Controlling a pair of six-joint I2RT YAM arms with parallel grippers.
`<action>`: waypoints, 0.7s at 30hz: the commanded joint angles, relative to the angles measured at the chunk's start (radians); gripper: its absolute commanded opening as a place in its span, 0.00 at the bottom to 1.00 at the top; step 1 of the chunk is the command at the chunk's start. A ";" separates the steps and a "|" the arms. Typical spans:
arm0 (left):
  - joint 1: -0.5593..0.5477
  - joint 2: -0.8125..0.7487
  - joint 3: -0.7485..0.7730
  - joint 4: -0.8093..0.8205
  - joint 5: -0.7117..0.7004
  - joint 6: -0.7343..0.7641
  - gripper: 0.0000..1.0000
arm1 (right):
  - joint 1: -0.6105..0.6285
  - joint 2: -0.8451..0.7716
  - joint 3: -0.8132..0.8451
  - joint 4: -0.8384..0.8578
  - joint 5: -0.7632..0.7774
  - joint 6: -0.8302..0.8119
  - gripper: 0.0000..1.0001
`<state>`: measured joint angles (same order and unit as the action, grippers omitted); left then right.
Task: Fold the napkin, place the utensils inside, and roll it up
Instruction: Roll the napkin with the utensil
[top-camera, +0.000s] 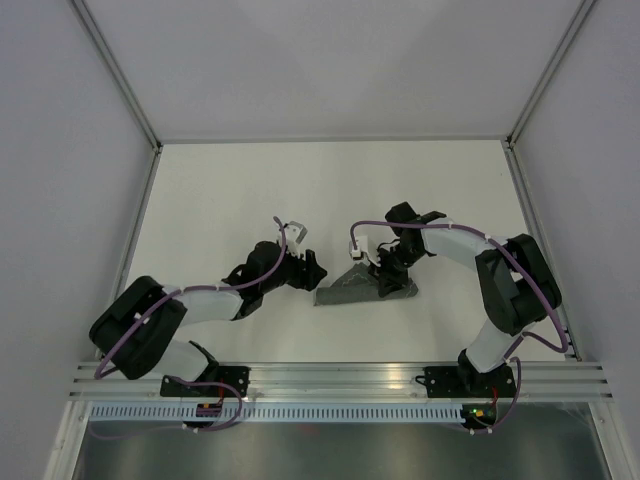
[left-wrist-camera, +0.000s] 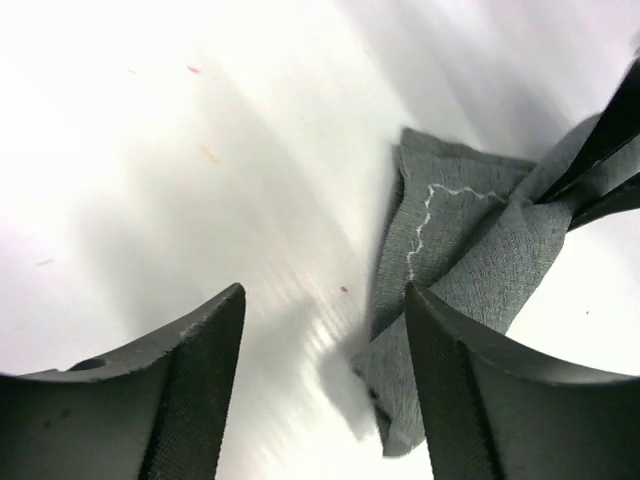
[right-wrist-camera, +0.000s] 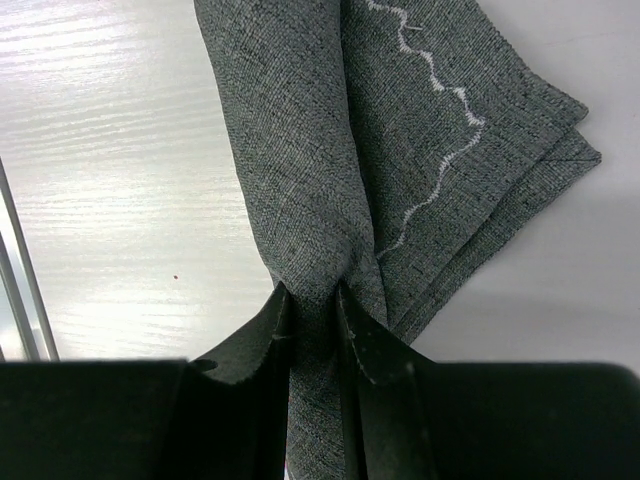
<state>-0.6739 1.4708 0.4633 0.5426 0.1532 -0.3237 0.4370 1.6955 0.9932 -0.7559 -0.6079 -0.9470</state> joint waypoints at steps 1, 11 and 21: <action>0.002 -0.169 -0.080 0.167 -0.182 0.064 0.71 | -0.011 0.075 0.011 -0.135 0.060 -0.047 0.05; -0.275 -0.308 -0.120 0.194 -0.396 0.519 0.83 | -0.020 0.210 0.136 -0.238 0.023 -0.042 0.04; -0.550 0.024 0.047 0.200 -0.506 0.778 0.98 | -0.035 0.286 0.203 -0.272 0.017 -0.030 0.04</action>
<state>-1.1854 1.4101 0.4366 0.6983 -0.2993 0.2985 0.4019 1.9121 1.2167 -0.9993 -0.6693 -0.9546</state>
